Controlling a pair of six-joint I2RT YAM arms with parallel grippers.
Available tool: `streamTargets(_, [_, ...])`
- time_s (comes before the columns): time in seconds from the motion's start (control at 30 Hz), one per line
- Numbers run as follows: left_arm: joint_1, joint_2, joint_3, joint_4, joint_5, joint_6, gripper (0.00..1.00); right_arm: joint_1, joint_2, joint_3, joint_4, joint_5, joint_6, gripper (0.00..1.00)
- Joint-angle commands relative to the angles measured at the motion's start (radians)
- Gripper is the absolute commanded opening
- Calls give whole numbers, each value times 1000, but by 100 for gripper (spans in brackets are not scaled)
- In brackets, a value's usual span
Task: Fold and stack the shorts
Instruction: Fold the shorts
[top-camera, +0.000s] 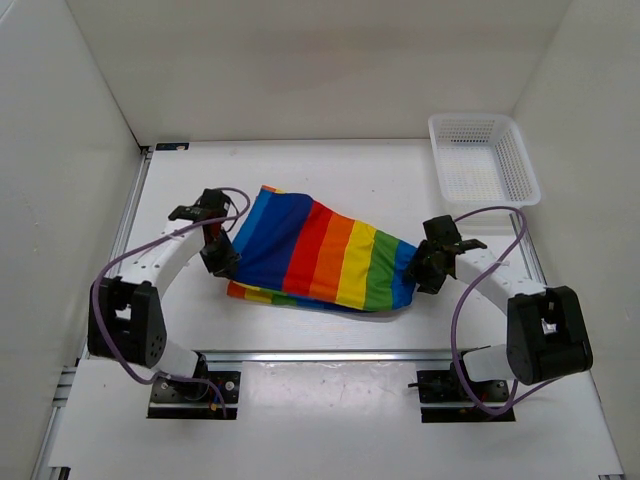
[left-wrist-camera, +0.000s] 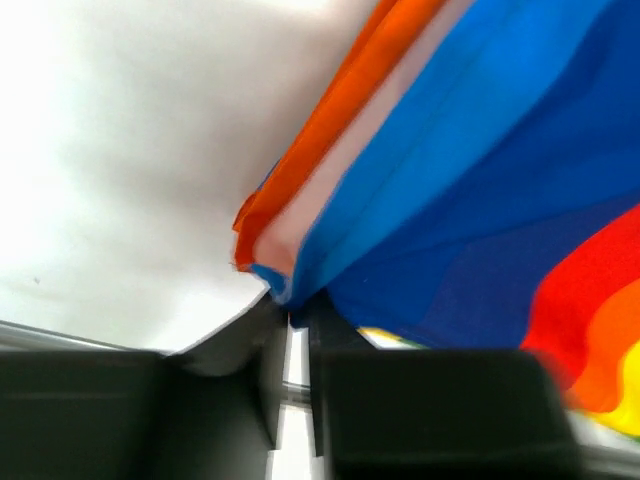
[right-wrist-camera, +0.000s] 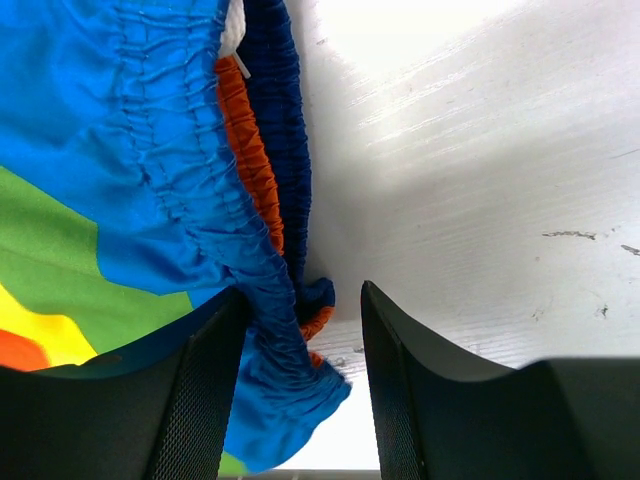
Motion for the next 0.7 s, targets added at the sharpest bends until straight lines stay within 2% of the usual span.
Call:
streamTargets(0.0, [-14, -8, -79, 24, 22, -22, 28, 5, -30, 23, -27, 35, -21, 54])
streamTargets(0.03, [-14, 3, -92, 35, 36, -22, 34, 5, -30, 32, -27, 35, -21, 54])
streamTargets(0.1, [-26, 47, -92, 35, 46, -22, 37, 5, -30, 41, -27, 35, -34, 65])
streamTargets(0.17, [-38, 56, -80, 35, 47, -11, 40, 5, -39, 50, -36, 23, -57, 66])
streamTargets(0.23, [-38, 47, -48, 35, 57, -11, 64, 5, -59, 50, -36, 14, -70, 75])
streamTargets(0.27, [-38, 47, -35, 35, 57, -11, 66, 5, -68, 50, -24, -12, -101, 78])
streamTargets(0.3, [-38, 35, 1, 18, 38, -2, 79, 5, -80, 50, -24, -23, -113, 84])
streamTargets(0.4, [-38, 50, 92, -5, -5, 10, 80, 5, -80, 60, -8, -73, -170, 88])
streamTargets(0.57, [32, 148, 210, 29, -32, 44, 77, 5, -25, 40, 76, -152, -181, 85])
streamTargets(0.6, [50, 212, 232, 29, -32, 44, 77, 5, -10, 40, 99, -190, -181, 83])
streamTargets(0.67, [60, 286, 296, 39, -32, 53, 77, 5, 36, 30, 120, -222, -193, 65])
